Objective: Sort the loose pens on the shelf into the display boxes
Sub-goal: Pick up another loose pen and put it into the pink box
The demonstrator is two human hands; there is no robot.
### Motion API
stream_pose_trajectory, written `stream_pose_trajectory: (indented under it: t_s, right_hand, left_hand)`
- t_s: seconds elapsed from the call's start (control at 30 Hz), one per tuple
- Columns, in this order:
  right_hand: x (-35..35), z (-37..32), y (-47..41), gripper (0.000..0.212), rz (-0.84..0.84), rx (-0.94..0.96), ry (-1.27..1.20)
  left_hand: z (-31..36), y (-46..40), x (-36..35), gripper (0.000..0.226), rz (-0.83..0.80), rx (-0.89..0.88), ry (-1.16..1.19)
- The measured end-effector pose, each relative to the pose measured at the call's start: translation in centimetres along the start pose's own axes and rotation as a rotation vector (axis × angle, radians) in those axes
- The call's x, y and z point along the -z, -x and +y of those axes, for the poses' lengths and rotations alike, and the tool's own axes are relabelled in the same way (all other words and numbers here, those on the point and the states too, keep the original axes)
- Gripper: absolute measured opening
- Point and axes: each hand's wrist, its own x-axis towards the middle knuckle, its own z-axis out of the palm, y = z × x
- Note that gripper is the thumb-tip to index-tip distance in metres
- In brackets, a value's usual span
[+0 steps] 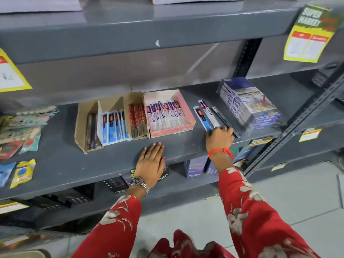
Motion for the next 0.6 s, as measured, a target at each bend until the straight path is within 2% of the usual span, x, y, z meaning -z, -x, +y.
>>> stream_pose_trajectory:
  t_s: [0.1,0.27,0.4,0.47,0.53,0.57,0.6]
  right_hand:
    - [0.3,-0.1,-0.3,0.034,-0.018,-0.057,-0.089]
    - [1.0,0.1,-0.6,0.024,-0.093,-0.206,-0.521]
    - [2.3,-0.9,0.1,0.013,-0.052,-0.261,-0.826]
    - [3.2,-2.1,0.9,0.014,-0.091,-0.248,-0.938]
    - [3.9,-3.5,2.6,0.011,-0.17,-0.234,-1.085]
    - [4.0,-4.1,3.6,0.003,-0.222,-0.223,-1.173]
    - [4.0,-4.8,4.8,0.013,-0.282,-0.216,-1.245]
  left_hand:
    - [0.0,-0.1,0.1,0.047,-0.01,0.014,0.017]
    - [0.1,-0.2,0.2,0.043,-0.018,0.041,0.054]
    - [1.1,-0.9,1.8,0.048,0.033,0.129,0.102]
    - [1.4,-1.7,3.2,0.044,0.134,0.219,0.289]
    - [1.5,-2.9,4.9,0.037,0.227,0.332,0.641]
    - [1.5,-3.6,5.6,0.035,0.24,0.364,0.798]
    - [1.5,-4.3,6.2,0.034,0.24,0.379,0.898]
